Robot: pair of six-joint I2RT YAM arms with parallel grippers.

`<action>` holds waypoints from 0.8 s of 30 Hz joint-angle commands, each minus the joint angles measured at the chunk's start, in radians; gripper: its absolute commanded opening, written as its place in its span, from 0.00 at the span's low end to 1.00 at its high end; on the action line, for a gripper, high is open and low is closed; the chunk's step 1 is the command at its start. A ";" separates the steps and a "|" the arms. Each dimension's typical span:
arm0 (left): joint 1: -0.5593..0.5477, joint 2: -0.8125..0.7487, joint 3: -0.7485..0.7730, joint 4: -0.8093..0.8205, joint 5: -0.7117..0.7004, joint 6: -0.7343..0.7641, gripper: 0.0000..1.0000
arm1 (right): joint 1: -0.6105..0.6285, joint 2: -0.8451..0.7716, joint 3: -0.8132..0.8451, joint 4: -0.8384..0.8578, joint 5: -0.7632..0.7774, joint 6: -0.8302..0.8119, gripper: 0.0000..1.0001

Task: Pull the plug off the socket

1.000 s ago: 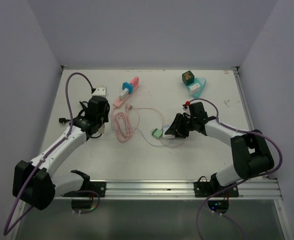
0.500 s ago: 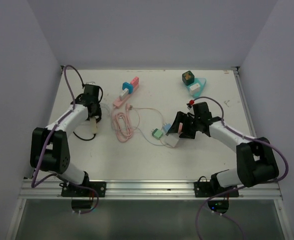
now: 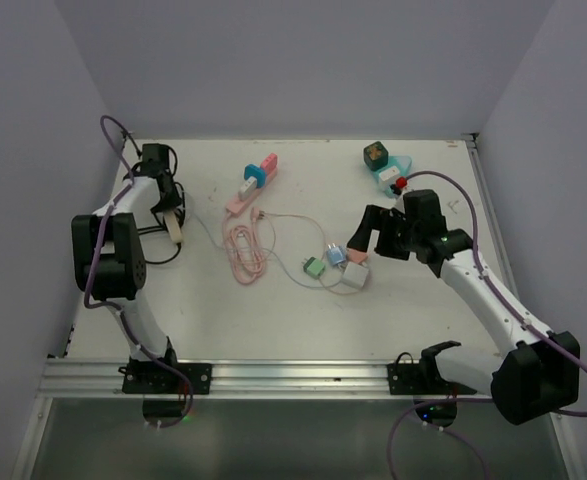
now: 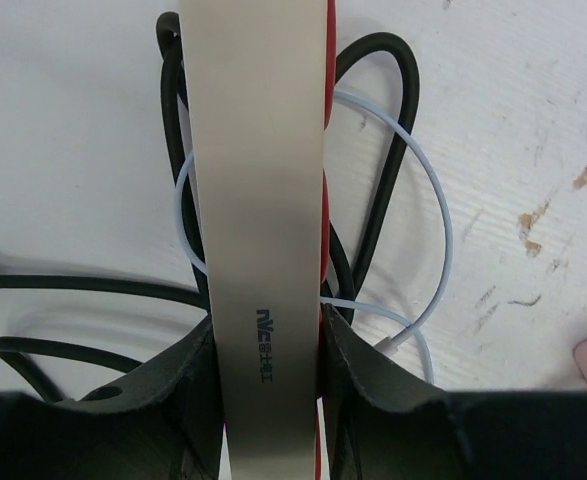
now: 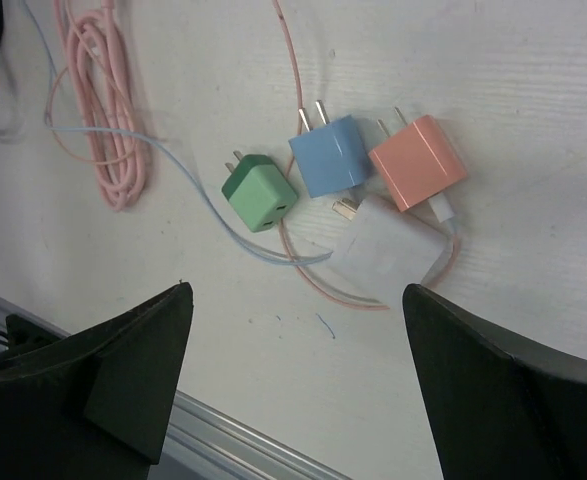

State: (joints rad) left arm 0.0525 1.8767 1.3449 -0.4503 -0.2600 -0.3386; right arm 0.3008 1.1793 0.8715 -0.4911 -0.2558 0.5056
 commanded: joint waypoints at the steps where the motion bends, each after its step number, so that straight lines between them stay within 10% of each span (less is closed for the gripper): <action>1: 0.026 -0.005 0.066 0.004 -0.001 0.015 0.30 | -0.002 -0.058 0.063 -0.061 0.050 -0.035 0.90; 9: 0.030 -0.109 0.092 -0.042 0.056 0.023 0.63 | -0.003 -0.081 0.103 -0.060 0.084 -0.041 0.92; 24: -0.087 -0.527 -0.222 0.100 0.415 0.022 0.86 | -0.003 -0.116 0.133 0.000 0.037 -0.055 0.95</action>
State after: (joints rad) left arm 0.0349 1.3746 1.1954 -0.4522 0.0731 -0.3389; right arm 0.3008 1.0958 0.9649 -0.5274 -0.1787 0.4721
